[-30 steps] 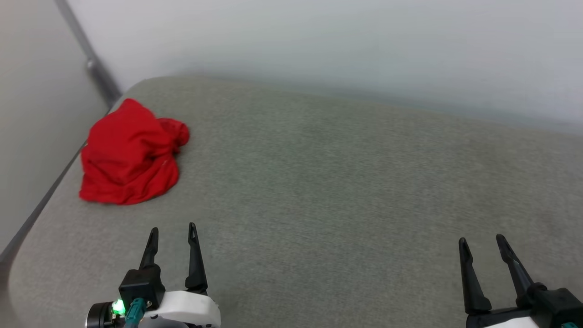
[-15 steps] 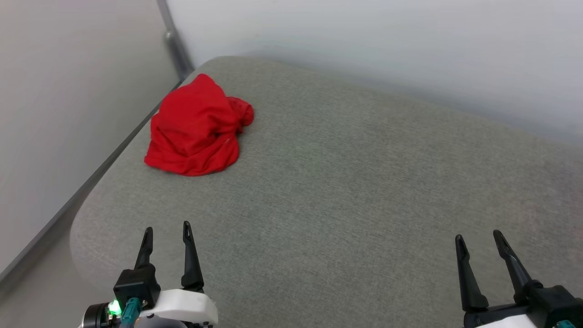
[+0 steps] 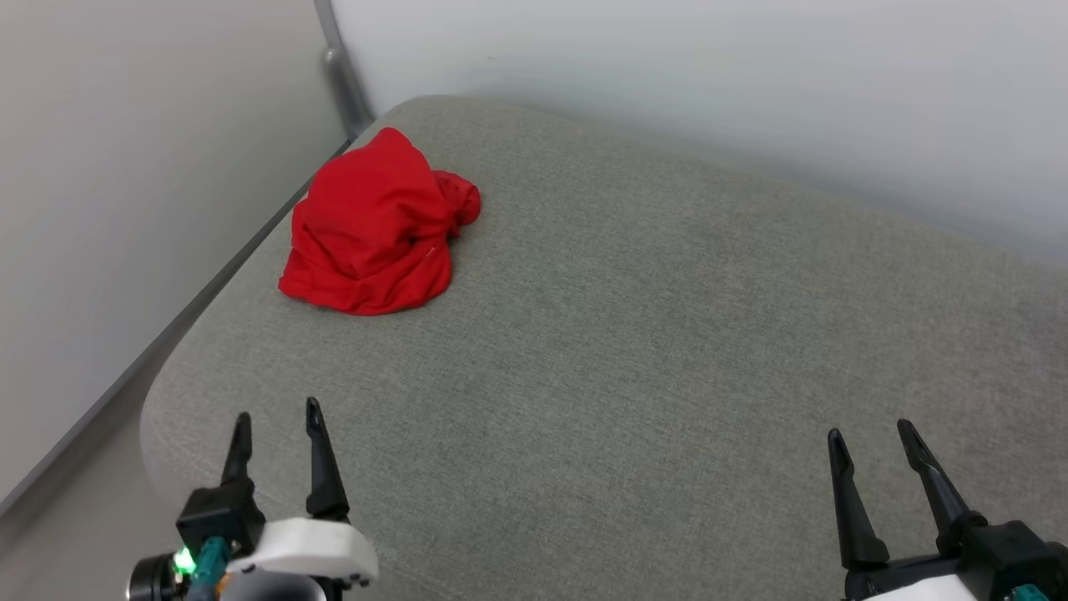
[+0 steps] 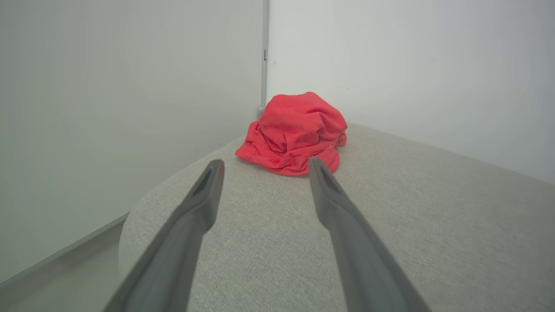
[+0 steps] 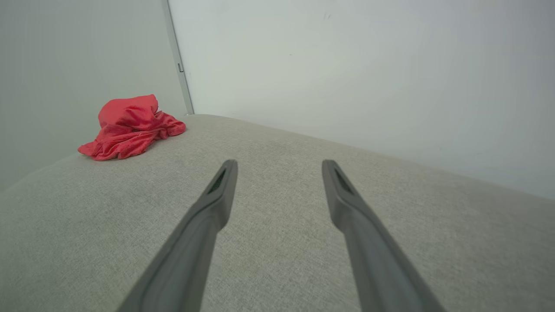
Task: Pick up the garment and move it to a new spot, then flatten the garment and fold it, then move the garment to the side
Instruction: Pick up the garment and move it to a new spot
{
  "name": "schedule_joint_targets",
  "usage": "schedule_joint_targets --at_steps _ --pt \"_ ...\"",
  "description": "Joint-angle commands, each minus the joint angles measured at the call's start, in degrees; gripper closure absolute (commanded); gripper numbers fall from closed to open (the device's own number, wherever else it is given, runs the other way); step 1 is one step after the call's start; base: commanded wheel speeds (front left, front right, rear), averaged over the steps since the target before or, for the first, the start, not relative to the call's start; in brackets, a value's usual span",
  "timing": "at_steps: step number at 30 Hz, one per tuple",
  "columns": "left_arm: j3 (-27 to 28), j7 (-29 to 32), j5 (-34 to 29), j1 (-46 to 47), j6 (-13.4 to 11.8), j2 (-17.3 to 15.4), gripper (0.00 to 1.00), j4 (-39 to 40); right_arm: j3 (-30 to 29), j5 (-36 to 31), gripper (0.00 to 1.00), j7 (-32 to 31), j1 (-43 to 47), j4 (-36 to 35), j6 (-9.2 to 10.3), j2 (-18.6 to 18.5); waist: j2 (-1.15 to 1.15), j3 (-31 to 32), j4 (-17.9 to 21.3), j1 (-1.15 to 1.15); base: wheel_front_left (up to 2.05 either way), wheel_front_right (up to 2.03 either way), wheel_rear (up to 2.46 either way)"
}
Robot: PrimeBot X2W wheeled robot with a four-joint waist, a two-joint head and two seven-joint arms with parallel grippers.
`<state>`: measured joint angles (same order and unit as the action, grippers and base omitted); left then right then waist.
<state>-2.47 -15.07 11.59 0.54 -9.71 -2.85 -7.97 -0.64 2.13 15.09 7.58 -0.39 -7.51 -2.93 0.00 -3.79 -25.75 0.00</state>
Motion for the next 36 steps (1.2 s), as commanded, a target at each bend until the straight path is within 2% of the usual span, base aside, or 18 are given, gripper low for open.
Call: schedule_joint_targets --at_steps 1,5,11,18,21,23,30,36 --pt "1.0 -0.2 -0.7 2.0 1.0 -0.1 0.0 -0.2 0.1 -0.2 0.0 0.1 -0.8 -0.4 0.04 0.1 0.0 -0.6 0.6 0.0 0.0 0.0 0.0" --pt "4.3 -0.2 -1.6 6.7 4.6 -0.8 0.0 -1.5 0.1 -1.3 0.0 0.1 -1.7 -1.0 0.03 0.1 0.0 -2.5 1.7 0.0 0.0 0.0 0.0" --pt "9.0 -0.2 -1.4 15.6 7.7 -2.1 0.0 -4.6 -0.8 -3.4 0.0 0.1 -3.4 -2.6 0.04 0.1 0.0 -6.6 3.3 0.0 0.0 0.0 0.0" --pt "13.1 -0.2 -1.3 31.1 11.1 -7.4 0.0 -11.2 -1.2 -6.6 0.0 0.1 -6.3 -6.3 0.04 0.1 0.0 -13.7 5.5 0.0 0.0 0.0 0.0" --pt "13.5 -0.2 -0.8 36.9 11.9 -9.0 0.0 -14.6 -1.8 -7.6 0.0 0.1 -7.2 -8.1 0.04 0.1 0.0 -16.7 6.1 0.0 0.0 0.0 0.0" --pt "13.3 0.2 -1.1 41.4 12.5 -11.3 0.0 -17.3 -1.9 -8.3 0.0 0.1 -7.9 -9.2 0.04 0.1 0.0 -18.4 6.5 0.0 0.0 0.0 0.0" --pt "12.5 6.8 0.4 54.3 15.4 -18.9 0.0 -26.3 -2.0 -9.1 0.0 0.1 -10.4 -13.1 0.04 0.1 0.0 -23.4 8.8 0.0 0.0 0.0 0.0" --pt "9.1 19.5 6.1 62.4 17.1 -23.4 0.0 -33.8 -1.8 -9.6 0.0 0.1 -11.6 -15.4 0.04 0.1 0.0 -26.2 10.0 0.0 0.0 0.0 0.0"
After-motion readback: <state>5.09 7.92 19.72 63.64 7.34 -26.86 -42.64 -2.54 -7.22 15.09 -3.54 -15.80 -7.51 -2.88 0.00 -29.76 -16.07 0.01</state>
